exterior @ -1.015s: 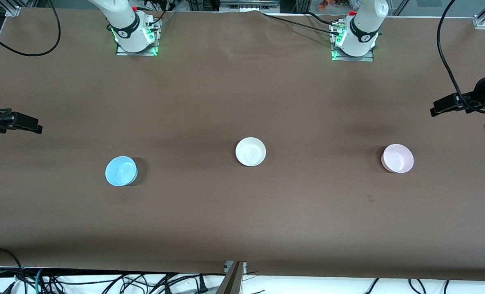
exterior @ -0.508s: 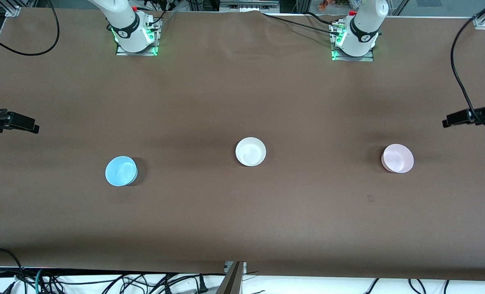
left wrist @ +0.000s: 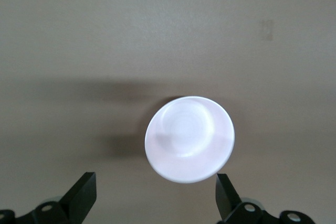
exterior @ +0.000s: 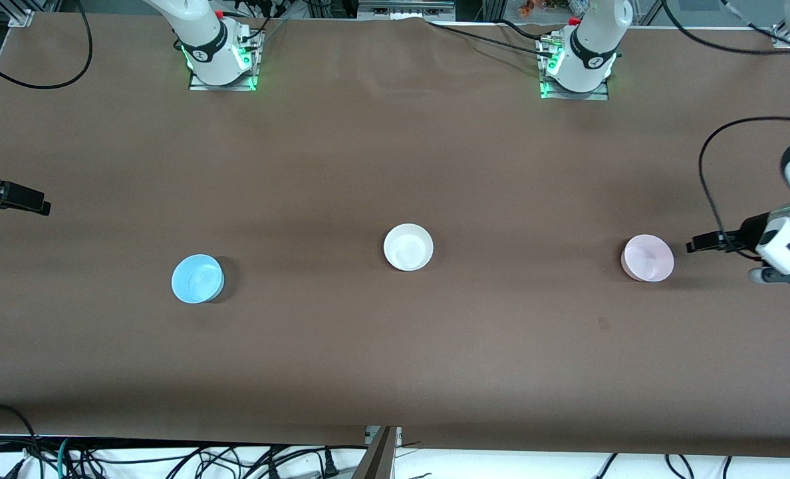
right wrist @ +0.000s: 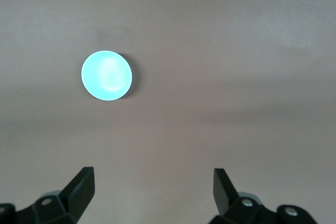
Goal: Stack pink and blue bowls on white bowl
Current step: 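Move the left gripper toward the pink bowl rim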
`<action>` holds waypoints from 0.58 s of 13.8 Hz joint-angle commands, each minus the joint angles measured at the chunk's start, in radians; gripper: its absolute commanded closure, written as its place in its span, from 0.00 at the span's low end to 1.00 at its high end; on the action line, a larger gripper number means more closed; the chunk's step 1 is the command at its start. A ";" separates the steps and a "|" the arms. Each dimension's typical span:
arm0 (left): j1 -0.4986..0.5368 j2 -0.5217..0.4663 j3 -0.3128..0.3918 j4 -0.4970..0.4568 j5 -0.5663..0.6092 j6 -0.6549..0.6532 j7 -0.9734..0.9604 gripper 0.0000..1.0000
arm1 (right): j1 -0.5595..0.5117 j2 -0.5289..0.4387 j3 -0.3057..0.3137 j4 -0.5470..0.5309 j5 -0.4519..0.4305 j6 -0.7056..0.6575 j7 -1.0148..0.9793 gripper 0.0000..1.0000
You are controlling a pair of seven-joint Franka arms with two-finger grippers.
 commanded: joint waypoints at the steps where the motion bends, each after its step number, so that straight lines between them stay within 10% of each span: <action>1: 0.016 0.039 0.003 -0.052 -0.102 0.084 0.135 0.00 | -0.006 -0.005 0.004 0.001 -0.013 -0.016 -0.007 0.00; 8: 0.036 0.091 0.004 -0.125 -0.193 0.226 0.297 0.09 | -0.002 -0.008 0.007 0.002 -0.002 -0.120 -0.002 0.00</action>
